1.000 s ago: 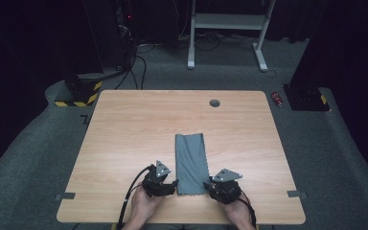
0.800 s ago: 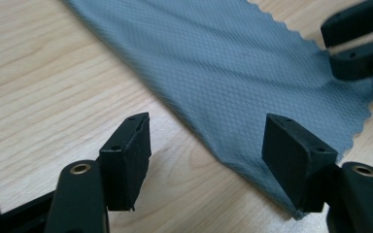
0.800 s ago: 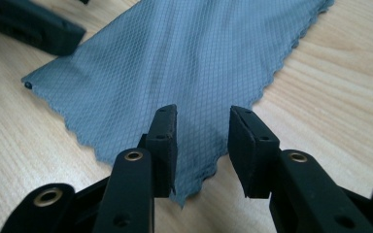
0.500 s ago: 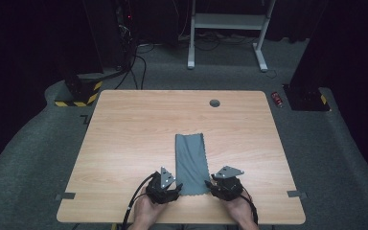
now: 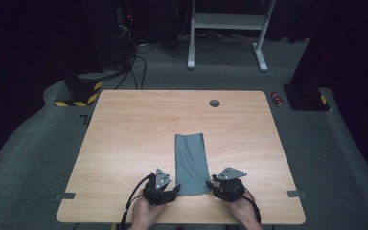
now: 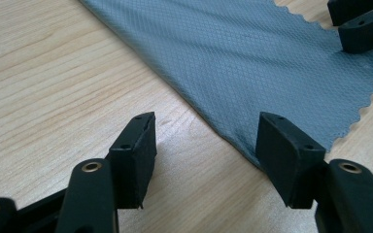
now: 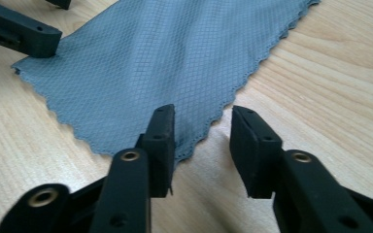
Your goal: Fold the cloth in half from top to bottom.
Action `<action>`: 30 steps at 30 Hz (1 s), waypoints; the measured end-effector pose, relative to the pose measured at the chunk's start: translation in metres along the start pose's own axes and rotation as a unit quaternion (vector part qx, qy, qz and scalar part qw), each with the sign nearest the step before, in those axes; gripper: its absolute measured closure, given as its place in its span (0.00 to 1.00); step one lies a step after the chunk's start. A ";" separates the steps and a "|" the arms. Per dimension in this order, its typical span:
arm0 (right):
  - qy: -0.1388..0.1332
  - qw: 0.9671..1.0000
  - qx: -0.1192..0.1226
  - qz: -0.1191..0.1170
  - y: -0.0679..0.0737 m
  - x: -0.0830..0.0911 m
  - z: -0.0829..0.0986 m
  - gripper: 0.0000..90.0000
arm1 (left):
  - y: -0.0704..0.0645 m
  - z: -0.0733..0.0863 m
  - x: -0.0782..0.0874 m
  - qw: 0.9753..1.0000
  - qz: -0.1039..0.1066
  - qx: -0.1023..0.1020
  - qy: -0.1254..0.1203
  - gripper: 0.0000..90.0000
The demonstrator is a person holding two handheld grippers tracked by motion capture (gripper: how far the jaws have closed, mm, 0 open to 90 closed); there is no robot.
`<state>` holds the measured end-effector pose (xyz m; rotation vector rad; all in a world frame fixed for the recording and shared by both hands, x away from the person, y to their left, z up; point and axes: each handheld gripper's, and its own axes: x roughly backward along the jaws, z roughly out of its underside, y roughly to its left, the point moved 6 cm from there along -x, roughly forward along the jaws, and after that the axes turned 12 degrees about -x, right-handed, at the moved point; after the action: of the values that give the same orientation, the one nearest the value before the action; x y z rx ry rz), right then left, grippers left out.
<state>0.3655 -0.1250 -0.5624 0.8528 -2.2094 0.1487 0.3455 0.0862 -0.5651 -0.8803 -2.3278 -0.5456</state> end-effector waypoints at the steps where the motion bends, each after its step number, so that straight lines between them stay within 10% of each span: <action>1: 0.003 1.000 -0.002 0.000 0.002 0.000 0.000 0.71 | 0.000 0.000 0.001 1.000 -0.001 -0.002 0.000 0.45; 20: 0.022 0.999 0.018 -0.020 0.015 -0.002 -0.001 0.65 | 0.010 0.008 0.007 0.999 0.029 -0.014 -0.002 0.45; 30: 0.024 0.999 -0.024 0.004 0.002 -0.003 -0.013 0.68 | 0.038 -0.012 0.006 0.998 0.057 0.016 0.000 0.44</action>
<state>0.3734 -0.1175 -0.5548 0.8068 -2.1638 0.1177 0.3732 0.1085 -0.5460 -0.9904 -2.2642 -0.4581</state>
